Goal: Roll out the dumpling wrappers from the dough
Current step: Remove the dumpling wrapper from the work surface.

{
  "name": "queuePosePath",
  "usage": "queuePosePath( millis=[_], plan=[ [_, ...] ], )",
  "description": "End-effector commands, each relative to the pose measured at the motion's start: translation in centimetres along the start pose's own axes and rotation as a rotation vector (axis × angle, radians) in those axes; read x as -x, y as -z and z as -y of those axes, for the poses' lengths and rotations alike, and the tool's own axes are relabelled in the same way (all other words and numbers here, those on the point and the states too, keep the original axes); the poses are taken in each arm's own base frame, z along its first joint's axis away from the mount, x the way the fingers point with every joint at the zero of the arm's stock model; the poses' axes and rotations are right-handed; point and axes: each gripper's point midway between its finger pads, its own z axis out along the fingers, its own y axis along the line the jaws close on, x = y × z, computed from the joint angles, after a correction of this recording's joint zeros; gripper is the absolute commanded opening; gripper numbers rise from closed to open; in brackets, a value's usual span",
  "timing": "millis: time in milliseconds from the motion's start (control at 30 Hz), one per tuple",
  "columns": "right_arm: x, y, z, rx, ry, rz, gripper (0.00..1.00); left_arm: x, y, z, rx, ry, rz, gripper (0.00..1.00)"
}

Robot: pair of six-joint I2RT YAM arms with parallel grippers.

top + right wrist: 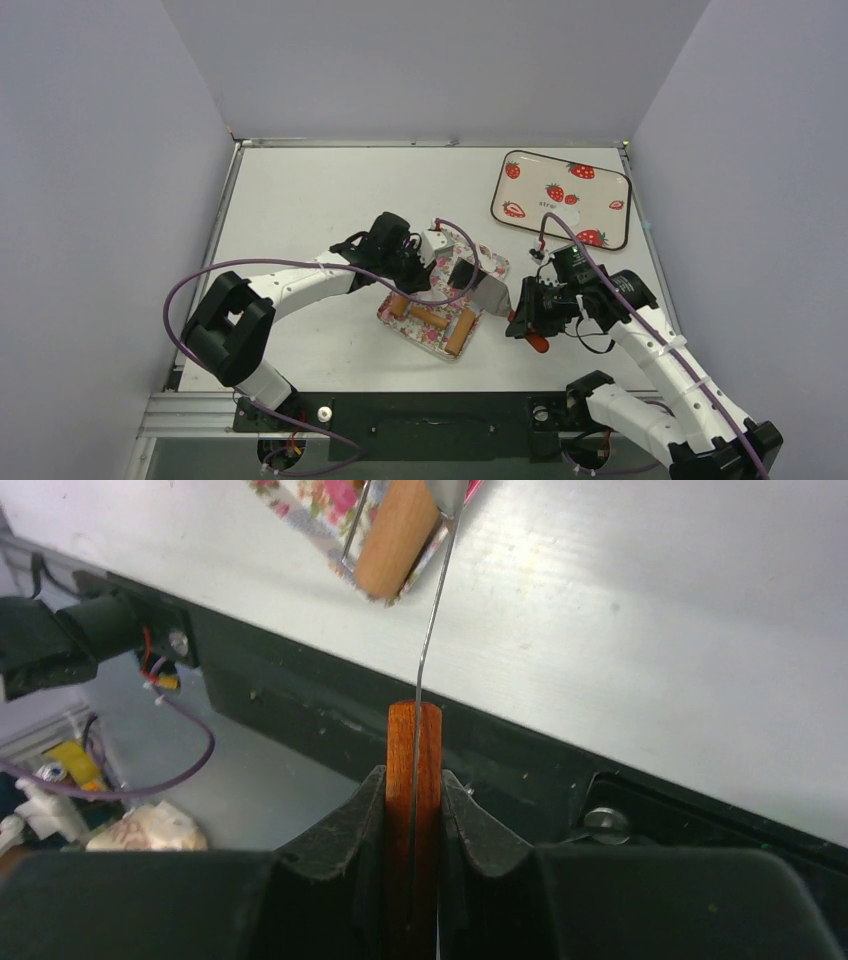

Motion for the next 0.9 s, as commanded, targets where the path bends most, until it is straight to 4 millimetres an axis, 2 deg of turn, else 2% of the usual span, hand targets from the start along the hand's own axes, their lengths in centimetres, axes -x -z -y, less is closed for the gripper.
queuePosePath(
  millis=[0,133,333,467,567,800,867],
  plan=[
    [-2.7,2.0,-2.6,0.153,-0.027,-0.082,0.0,2.9,1.0,-0.2,0.026,-0.008,0.097,0.0],
    [-5.7,2.6,-3.6,0.267,-0.067,-0.171,0.0,3.0,1.0,-0.1,0.024,0.009,0.106,0.0],
    [-7.2,1.9,-3.1,0.291,-0.065,-0.245,0.0,3.4,1.1,-0.3,0.035,-0.002,0.119,0.0],
    [-6.2,0.7,-3.3,0.306,-0.059,-0.242,0.0,3.3,1.1,-0.1,0.028,-0.004,0.12,0.0],
    [-4.1,-0.2,-4.5,0.342,-0.031,-0.209,0.0,3.3,1.2,0.0,0.027,-0.003,0.122,0.0],
    [-3.2,-1.8,-5.3,0.35,-0.017,-0.234,0.0,3.3,1.2,0.1,0.024,-0.003,0.127,0.0],
    [-2.3,-2.2,-5.6,0.356,-0.011,-0.211,0.0,3.3,1.2,0.1,0.021,-0.003,0.125,0.0]
  ],
)
